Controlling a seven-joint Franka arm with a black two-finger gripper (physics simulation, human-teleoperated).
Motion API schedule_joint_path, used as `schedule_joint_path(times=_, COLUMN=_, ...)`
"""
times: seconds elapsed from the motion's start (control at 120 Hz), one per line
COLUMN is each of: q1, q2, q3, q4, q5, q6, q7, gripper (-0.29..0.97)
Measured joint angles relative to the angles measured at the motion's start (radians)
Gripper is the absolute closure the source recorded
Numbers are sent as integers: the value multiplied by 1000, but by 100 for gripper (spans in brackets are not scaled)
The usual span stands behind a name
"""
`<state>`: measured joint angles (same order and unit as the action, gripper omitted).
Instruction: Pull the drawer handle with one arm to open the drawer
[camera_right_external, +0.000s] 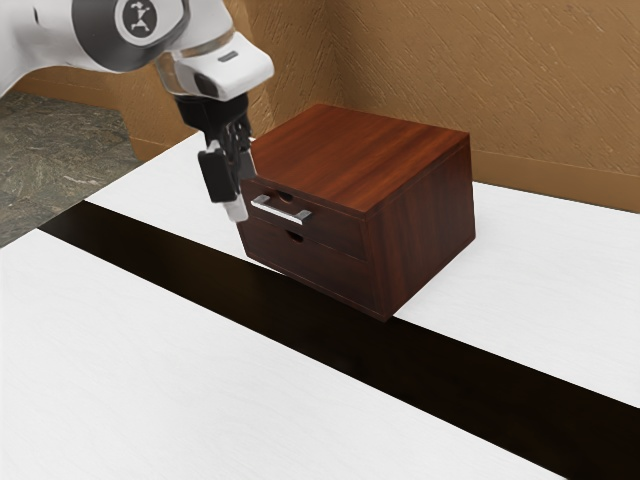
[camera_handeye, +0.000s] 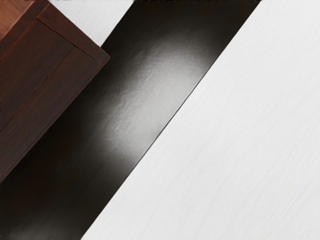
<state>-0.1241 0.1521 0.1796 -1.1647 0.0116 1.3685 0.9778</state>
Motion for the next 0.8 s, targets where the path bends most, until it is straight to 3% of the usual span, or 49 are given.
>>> schedule_joint_path(times=0.15, q1=3, q2=-11, q3=6, q4=-6, q5=-4, q6=5, q7=-15, gripper=0)
schedule_joint_path(times=0.342, q1=15, q2=-192, q3=7, q4=-265, q5=-1, q6=29, q7=6, gripper=0)
schedule_joint_path(times=0.525, q1=40, q2=-244, q3=3, q4=-436, q5=0, q6=250, q7=215, gripper=0)
schedule_joint_path(times=0.8, q1=74, q2=-178, q3=1, q4=-441, q5=-2, q6=486, q7=530, gripper=0)
